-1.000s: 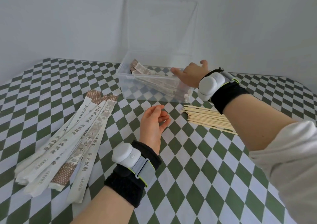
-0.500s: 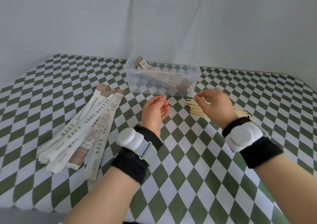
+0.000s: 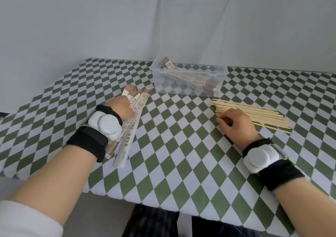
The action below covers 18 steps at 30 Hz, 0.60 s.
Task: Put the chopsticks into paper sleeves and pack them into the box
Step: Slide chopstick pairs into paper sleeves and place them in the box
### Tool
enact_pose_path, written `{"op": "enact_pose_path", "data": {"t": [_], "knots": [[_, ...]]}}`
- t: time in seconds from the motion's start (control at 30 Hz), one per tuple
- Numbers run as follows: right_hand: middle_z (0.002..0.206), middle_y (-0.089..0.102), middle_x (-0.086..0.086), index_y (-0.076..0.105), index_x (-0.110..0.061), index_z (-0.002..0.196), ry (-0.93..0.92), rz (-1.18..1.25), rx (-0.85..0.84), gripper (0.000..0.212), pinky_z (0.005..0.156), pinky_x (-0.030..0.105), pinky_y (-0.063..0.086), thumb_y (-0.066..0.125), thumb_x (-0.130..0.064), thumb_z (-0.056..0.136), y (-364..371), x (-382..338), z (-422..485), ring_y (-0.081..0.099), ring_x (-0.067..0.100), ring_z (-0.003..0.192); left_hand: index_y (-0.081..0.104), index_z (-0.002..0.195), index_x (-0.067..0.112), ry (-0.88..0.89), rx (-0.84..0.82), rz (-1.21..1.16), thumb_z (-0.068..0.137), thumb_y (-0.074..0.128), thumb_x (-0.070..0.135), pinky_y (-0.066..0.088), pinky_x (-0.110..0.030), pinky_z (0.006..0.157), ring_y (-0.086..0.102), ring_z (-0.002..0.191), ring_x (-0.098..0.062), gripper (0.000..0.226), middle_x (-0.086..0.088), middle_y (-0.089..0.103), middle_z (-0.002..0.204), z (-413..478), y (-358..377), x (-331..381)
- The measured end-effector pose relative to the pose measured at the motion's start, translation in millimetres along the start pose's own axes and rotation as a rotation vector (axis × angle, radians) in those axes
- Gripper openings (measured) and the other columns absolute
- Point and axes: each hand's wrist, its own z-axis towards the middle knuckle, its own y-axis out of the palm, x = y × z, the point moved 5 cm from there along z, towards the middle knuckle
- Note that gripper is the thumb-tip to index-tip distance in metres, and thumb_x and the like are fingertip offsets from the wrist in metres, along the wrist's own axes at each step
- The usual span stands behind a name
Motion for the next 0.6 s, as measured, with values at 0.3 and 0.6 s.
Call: {"op": "enact_pose_path", "data": {"t": [0.3, 0.6], "knots": [[0.091, 0.063, 0.003, 0.068, -0.012, 0.096, 0.029, 0.004, -0.017, 0.015, 0.076, 0.033, 0.046, 0.058, -0.019, 0.088, -2.2, -1.4, -2.6, 0.053, 0.017, 0.084, 0.058, 0.072, 0.007, -0.050, 0.014, -0.098, 0.083, 0.064, 0.023, 0.042, -0.029, 0.059, 0.059, 0.072, -0.029, 0.021, -0.018, 0.058, 0.076, 3.5, 4.5, -13.2], [0.076, 0.058, -0.009, 0.063, -0.018, 0.083, 0.129, 0.264, 0.067, 0.006, 0.065, 0.008, 0.038, 0.059, -0.016, 0.088, -16.1, -0.4, -21.0, 0.051, 0.006, 0.071, 0.059, 0.085, 0.017, 0.143, 0.143, -0.742, 0.095, 0.052, 0.023, 0.049, -0.025, 0.067, 0.064, 0.079, -0.013, 0.014, 0.001, 0.066, 0.086, -39.1, -59.2, 39.3]]}}
